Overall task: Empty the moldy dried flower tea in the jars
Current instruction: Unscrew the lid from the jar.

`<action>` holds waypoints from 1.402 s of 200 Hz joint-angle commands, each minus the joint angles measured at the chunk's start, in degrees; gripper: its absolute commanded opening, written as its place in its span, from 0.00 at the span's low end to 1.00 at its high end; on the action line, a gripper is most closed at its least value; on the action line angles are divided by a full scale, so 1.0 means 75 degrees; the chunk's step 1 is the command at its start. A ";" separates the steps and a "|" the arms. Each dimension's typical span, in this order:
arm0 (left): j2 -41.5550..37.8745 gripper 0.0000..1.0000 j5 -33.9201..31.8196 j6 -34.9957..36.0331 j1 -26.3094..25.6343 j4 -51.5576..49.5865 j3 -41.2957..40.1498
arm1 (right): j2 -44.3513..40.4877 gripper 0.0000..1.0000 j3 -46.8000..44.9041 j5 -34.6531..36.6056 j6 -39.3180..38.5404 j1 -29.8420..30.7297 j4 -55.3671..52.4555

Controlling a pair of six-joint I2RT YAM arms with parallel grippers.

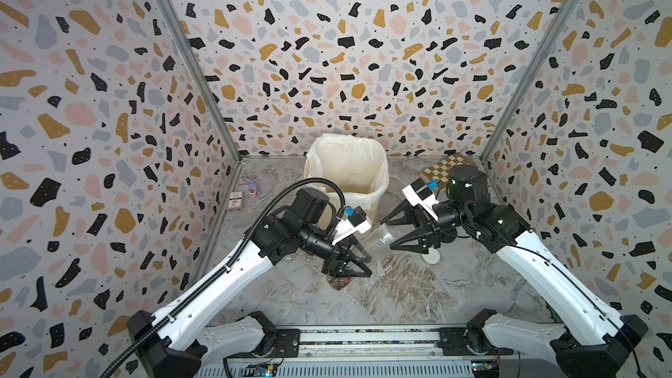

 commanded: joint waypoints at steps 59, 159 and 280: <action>-0.0471 0.37 -0.2664 0.0521 0.0057 0.0680 -0.0388 | 0.0287 1.00 0.0141 0.0549 0.2743 -0.0367 0.0976; -0.0691 0.37 -0.4358 0.0572 0.0058 0.1074 -0.0715 | 0.0770 0.90 0.0217 0.1424 0.3941 -0.0012 0.0911; -0.0527 0.37 -0.3083 0.0463 0.0050 0.0906 -0.0603 | 0.0853 0.46 0.0204 0.1376 0.3179 -0.0016 0.0708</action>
